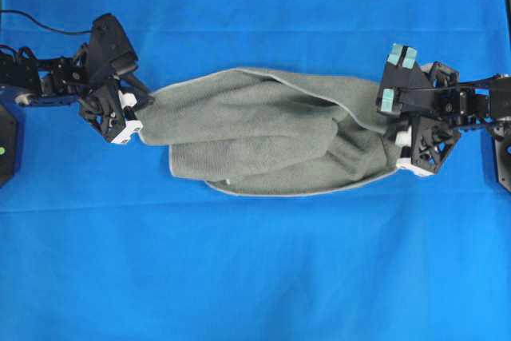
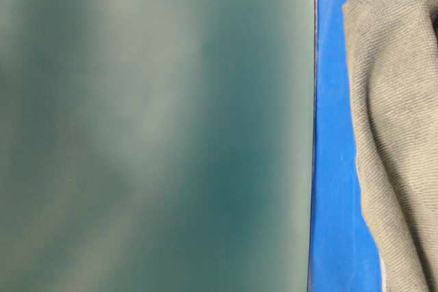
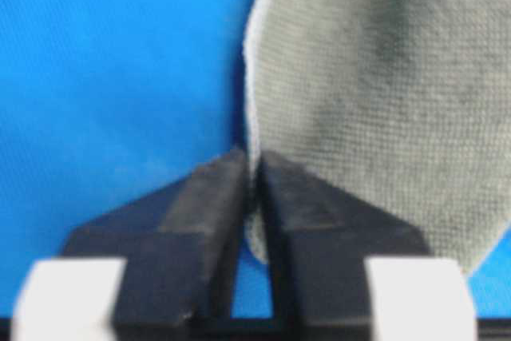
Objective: Fold a large towel.
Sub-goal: 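Grasp the near corners of the grey towel with both grippers, then lift the towel with both grippers and shake it out flat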
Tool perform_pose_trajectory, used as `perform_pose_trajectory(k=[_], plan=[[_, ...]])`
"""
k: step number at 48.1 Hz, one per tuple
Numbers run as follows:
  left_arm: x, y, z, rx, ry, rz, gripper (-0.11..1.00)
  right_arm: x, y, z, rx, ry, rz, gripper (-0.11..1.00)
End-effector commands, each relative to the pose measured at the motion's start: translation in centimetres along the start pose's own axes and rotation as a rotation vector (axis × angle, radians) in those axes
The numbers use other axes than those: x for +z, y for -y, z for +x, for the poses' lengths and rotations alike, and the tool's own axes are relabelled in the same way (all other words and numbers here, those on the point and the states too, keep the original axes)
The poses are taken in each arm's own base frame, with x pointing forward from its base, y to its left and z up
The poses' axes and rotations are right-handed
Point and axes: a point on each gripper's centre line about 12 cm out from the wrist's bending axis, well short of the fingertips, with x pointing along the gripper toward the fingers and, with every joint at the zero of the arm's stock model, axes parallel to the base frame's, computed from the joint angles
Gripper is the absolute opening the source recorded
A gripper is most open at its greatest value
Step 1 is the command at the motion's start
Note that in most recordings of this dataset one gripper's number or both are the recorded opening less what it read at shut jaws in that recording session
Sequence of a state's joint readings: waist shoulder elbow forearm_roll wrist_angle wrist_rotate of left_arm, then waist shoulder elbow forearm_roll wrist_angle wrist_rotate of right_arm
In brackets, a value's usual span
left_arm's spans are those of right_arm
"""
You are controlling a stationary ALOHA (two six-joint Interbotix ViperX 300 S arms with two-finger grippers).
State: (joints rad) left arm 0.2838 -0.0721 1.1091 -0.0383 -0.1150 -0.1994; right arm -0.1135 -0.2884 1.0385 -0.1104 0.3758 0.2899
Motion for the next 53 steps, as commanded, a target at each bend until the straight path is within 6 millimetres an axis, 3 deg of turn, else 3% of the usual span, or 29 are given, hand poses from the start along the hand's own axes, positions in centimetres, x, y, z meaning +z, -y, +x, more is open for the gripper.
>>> perform_pose_trajectory(k=[1,4,6,15,20,30,46,53], plan=[[-0.2,0.1,0.0,0.001,-0.022,0.008,0.02,0.7,0.0,-0.3,-0.002,0.014,0.001,0.24],[-0.3,0.1,0.0,0.003,-0.031,0.008,0.01,0.5,0.0,-0.4,-0.003,0.002,0.004,0.07],[-0.3,0.1,0.0,0.004,-0.037,0.008,0.01,0.5,0.1,-0.5,-0.004,0.002,0.007,0.01],[0.6,0.3,-0.7,0.002,-0.039,0.01,0.01,1.0,-0.1,-1.8,0.011,0.055,0.019,0.01],[2.1,0.7,-1.8,-0.006,-0.014,0.011,0.01,1.5,-0.1,-3.0,0.021,0.098,0.027,0.01],[6.1,2.0,-7.5,-0.04,0.065,0.022,0.01,3.5,-0.3,-7.5,0.053,0.235,0.068,0.01],[9.9,4.2,-19.5,-0.16,0.367,0.059,0.01,6.3,-0.6,-19.3,0.148,0.615,0.091,0.01],[11.0,4.6,-22.9,-0.192,0.474,0.077,0.01,6.8,-0.3,-23.1,0.157,0.757,0.075,0.01]])
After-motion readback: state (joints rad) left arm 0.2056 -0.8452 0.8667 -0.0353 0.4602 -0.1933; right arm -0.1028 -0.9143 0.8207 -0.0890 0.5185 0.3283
